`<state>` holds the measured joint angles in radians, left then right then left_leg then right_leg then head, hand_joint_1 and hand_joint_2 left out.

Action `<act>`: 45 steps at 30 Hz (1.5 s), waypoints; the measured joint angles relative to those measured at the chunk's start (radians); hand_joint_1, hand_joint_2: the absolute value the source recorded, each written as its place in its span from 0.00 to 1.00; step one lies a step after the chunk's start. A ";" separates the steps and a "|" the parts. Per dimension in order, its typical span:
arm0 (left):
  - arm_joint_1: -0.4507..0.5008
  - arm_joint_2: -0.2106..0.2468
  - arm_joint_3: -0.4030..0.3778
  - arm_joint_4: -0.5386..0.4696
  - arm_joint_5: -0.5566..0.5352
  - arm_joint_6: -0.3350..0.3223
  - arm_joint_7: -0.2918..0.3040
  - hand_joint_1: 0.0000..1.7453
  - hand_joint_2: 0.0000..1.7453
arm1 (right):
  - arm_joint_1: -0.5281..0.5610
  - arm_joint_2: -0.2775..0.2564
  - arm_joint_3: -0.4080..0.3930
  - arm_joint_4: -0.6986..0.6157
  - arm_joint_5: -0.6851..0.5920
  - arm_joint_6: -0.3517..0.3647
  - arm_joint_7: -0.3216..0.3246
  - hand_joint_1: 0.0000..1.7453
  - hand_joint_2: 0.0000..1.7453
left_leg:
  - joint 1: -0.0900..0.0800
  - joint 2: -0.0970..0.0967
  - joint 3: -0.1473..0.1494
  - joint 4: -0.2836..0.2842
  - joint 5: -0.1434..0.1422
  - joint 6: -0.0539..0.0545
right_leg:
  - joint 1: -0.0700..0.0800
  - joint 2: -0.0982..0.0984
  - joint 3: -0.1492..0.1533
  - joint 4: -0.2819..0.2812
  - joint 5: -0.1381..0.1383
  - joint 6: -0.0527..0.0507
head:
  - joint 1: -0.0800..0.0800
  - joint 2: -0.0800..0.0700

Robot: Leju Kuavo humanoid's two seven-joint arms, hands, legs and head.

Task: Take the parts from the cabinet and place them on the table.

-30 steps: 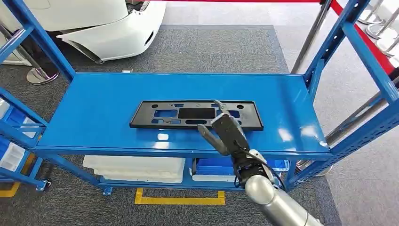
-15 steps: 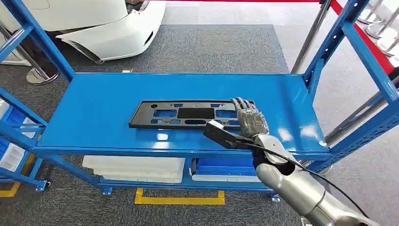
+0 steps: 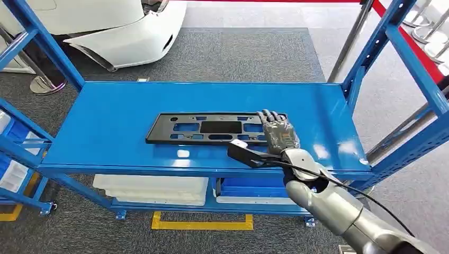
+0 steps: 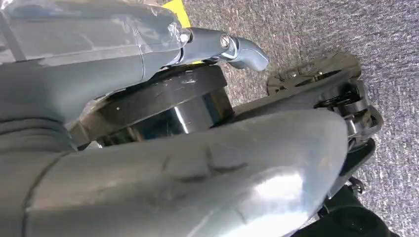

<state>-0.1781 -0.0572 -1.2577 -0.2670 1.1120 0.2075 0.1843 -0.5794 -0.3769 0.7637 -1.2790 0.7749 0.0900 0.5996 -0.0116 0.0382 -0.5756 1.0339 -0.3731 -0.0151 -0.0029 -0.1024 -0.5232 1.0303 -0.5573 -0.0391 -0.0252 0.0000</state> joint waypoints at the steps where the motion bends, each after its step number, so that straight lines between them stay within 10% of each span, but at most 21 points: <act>1: -0.001 -0.001 0.000 0.000 -0.003 0.000 0.000 0.00 0.00 | -0.016 0.003 0.008 0.023 0.018 -0.009 -0.020 0.00 1.00 | 0.000 0.000 0.000 0.000 0.000 0.000 | 0.000 0.000 0.000 0.000 0.000 0.000 | 0.000 0.000; 9: -0.001 -0.001 0.000 0.000 -0.026 -0.008 0.000 0.00 0.00 | -0.120 0.065 0.041 0.221 -0.131 -0.042 -0.157 0.00 1.00 | 0.000 -0.001 0.000 0.000 0.001 0.001 | 0.000 -0.001 0.000 0.000 0.000 0.000 | 0.002 0.000; 32: -0.004 -0.001 0.000 0.000 -0.058 -0.015 0.014 0.00 0.00 | -0.228 0.210 0.124 0.553 -0.336 -0.098 -0.270 0.01 1.00 | 0.000 -0.001 -0.002 0.000 0.001 0.001 | 0.000 -0.001 -0.002 0.000 0.000 0.000 | 0.002 0.000; 33: -0.004 -0.001 0.000 0.000 -0.057 -0.015 0.014 0.00 0.00 | -0.231 0.216 0.125 0.563 -0.348 -0.098 -0.276 0.84 1.00 | 0.000 -0.001 -0.002 0.000 0.001 0.001 | 0.000 -0.001 -0.002 0.000 0.000 0.000 | 0.002 0.000; 34: -0.004 -0.001 0.000 0.000 -0.057 -0.014 0.014 0.00 0.00 | -0.232 0.219 0.127 0.572 -0.355 -0.098 -0.279 1.00 1.00 | 0.000 -0.001 -0.002 0.000 0.001 0.001 | 0.000 -0.001 -0.002 0.000 0.000 0.000 | 0.002 0.000; 45: 0.005 -0.002 0.000 -0.001 -0.033 0.072 0.016 0.00 0.00 | -0.243 0.231 0.134 0.621 -0.379 -0.133 -0.265 1.00 1.00 | 0.001 -0.001 -0.001 0.000 0.001 0.001 | 0.001 -0.001 -0.001 0.000 0.000 0.000 | 0.002 0.000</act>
<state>-0.1726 -0.0587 -1.2577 -0.2678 1.0788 0.2796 0.2003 -0.8225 -0.1457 0.8976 -0.6577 0.3956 -0.0427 0.3346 -0.0106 0.0371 -0.5769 1.0343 -0.3722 -0.0141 -0.0021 -0.1032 -0.5245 1.0303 -0.5570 -0.0388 -0.0237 0.0000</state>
